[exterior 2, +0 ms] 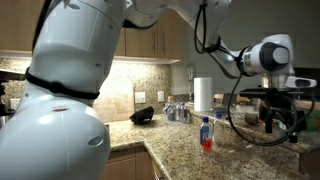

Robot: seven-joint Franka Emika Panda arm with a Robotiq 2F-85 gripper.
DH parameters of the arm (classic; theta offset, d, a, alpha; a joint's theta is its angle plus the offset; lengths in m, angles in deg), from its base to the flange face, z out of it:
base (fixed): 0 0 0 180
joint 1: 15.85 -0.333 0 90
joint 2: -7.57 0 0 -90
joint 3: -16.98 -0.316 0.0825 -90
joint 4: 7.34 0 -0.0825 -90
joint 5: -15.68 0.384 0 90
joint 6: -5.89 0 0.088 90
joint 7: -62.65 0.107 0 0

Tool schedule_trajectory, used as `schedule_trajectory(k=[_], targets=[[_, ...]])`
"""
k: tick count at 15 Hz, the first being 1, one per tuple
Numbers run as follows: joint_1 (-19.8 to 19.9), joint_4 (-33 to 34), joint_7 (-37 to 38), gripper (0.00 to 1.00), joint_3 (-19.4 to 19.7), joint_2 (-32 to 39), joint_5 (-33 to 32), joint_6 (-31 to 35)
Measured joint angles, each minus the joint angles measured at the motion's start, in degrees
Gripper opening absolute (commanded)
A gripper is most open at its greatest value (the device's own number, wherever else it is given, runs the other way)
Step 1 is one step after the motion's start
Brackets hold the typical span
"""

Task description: Throw the four bottles on the right into the bin on the floor

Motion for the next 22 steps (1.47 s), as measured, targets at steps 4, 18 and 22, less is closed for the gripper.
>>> schedule_trajectory(k=[4,18,22], targets=[[-4.44,-12.29,0.11,1.0,-3.17,-8.36,-9.61,9.92],[-4.19,-25.48,-9.64,1.0,-7.38,-23.7,-13.06,16.0],[-5.75,-21.58,-17.51,1.0,-11.17,-26.76,-11.11,12.35]])
